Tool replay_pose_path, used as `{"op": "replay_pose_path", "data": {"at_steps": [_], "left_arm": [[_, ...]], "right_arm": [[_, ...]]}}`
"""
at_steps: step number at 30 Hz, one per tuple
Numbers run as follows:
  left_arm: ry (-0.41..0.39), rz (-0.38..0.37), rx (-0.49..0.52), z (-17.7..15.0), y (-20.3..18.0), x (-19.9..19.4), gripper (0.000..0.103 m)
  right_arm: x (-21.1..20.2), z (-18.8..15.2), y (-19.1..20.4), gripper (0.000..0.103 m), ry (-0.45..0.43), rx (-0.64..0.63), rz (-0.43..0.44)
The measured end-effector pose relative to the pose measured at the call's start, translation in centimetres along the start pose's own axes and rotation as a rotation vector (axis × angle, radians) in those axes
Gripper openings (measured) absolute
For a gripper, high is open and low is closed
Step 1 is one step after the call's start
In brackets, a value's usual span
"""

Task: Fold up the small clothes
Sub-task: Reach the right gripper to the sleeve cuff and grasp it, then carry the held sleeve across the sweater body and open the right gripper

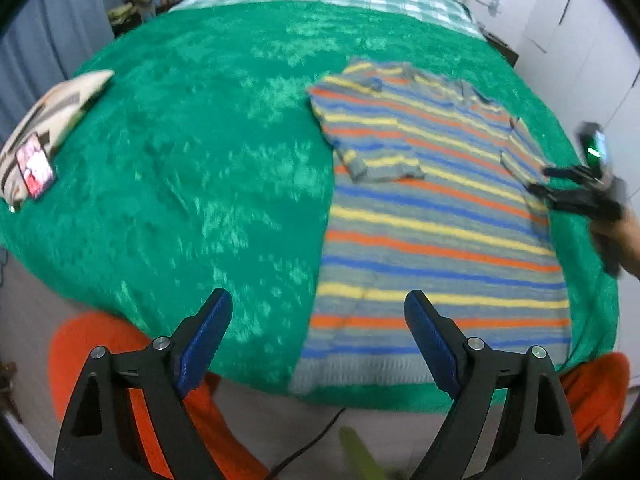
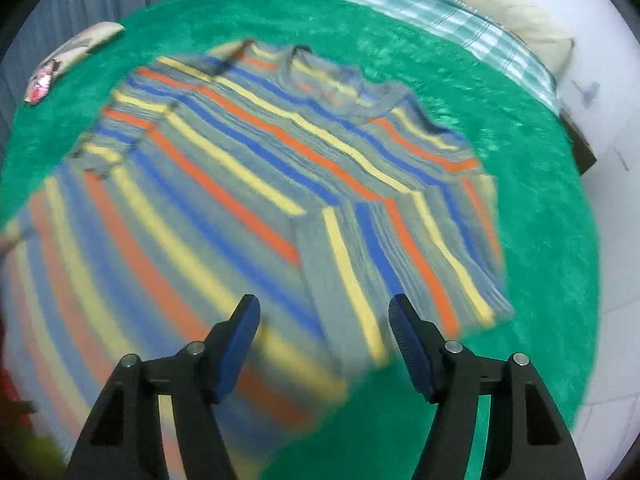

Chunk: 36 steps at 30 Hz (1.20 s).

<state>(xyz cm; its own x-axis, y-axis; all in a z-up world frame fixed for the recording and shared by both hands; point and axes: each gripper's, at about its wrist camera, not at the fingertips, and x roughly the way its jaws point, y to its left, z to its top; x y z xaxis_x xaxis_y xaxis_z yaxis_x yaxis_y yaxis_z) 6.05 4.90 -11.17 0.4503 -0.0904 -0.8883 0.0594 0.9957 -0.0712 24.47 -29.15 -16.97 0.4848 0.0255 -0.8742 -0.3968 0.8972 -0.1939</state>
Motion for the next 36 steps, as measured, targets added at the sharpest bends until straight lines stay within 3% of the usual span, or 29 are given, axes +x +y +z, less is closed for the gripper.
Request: {"op": "replay_pose_path", "data": {"at_steps": [2,4,5,9,11,13,19,23,26,28,32,36], "left_arm": [[0.045,0.034,-0.005,-1.1,0.6,0.9,0.089],[0.082,0.060,-0.022,-1.7,1.4,1.5,0.089],[0.094,0.065,-0.037,-2.1,2.1,1.7,0.089],[0.114,0.075,-0.060,-2.9,3.2,2.1,0.089],[0.124,0.075,-0.055,-2.9,3.0,2.5,0.089],[0.130,0.063,-0.046,-2.7,2.2,2.8,0.089],[0.126,0.033,0.012,-2.5,-1.0,2.4,0.089],[0.132,0.054,0.046,-2.8,-1.8,2.2,0.089],[0.140,0.057,0.028,-3.0,-1.4,2.3,0.089],[0.147,0.054,0.011,-3.0,-0.9,2.4,0.089],[0.151,0.051,-0.001,-3.3,-0.6,2.8,0.089],[0.175,0.026,-0.004,-3.5,-0.9,3.5,0.089]], "right_arm": [[2.5,-0.1,-0.8,0.059,0.027,0.029,-0.004],[2.2,-0.6,-3.7,0.006,0.001,0.161,0.018],[1.2,-1.0,-5.7,0.004,-0.027,0.238,-0.005],[-4.9,-6.6,-18.1,0.004,-0.175,0.711,-0.073],[-6.8,-10.4,-23.3,0.004,-0.190,0.928,-0.118],[-7.7,-13.8,-27.0,0.004,-0.180,1.046,-0.150],[-5.4,-16.2,-28.8,0.004,-0.061,1.075,-0.138],[-4.2,-17.6,-28.7,0.004,0.006,1.096,-0.197],[-3.8,-18.2,-28.8,0.006,-0.008,1.126,-0.161],[-4.7,-19.1,-29.1,0.020,-0.056,1.162,-0.114],[-7.8,-21.9,-29.0,0.025,-0.139,1.234,-0.083],[-7.7,-24.1,-26.7,0.056,-0.153,1.299,0.074]]}}
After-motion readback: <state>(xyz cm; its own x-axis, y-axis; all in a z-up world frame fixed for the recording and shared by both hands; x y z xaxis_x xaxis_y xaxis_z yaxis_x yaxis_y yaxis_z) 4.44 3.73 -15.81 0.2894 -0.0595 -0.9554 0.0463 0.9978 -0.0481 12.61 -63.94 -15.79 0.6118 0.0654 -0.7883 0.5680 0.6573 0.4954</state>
